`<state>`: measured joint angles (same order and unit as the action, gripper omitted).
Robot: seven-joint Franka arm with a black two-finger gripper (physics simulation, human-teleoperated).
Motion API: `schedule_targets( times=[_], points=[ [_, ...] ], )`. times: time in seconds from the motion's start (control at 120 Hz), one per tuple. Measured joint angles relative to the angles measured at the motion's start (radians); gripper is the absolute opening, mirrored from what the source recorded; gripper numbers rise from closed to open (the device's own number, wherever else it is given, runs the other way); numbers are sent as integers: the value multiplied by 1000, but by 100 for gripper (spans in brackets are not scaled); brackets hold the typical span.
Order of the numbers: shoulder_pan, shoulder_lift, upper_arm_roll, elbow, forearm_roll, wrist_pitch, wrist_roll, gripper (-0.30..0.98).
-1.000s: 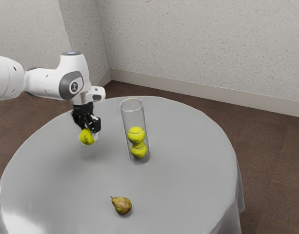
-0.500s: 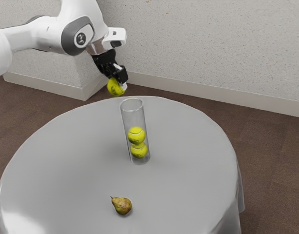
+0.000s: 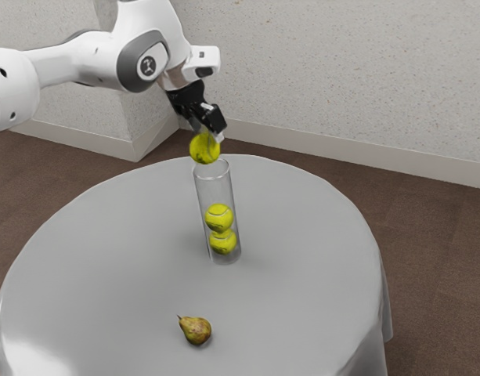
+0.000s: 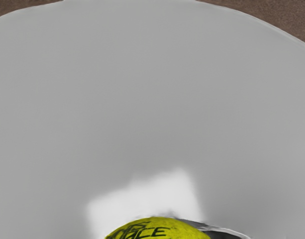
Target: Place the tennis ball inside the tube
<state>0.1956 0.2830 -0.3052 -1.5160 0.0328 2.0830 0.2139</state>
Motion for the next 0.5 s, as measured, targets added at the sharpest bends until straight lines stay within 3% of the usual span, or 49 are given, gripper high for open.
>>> schedule_targets(
  times=[0.208,0.375,0.5],
  points=[
    [-12,-41,4,8,-3,-21,5,64],
    [-25,-65,9,85,-2,-221,7,67],
    [-27,-61,5,94,33,-317,7,67]
  ],
)
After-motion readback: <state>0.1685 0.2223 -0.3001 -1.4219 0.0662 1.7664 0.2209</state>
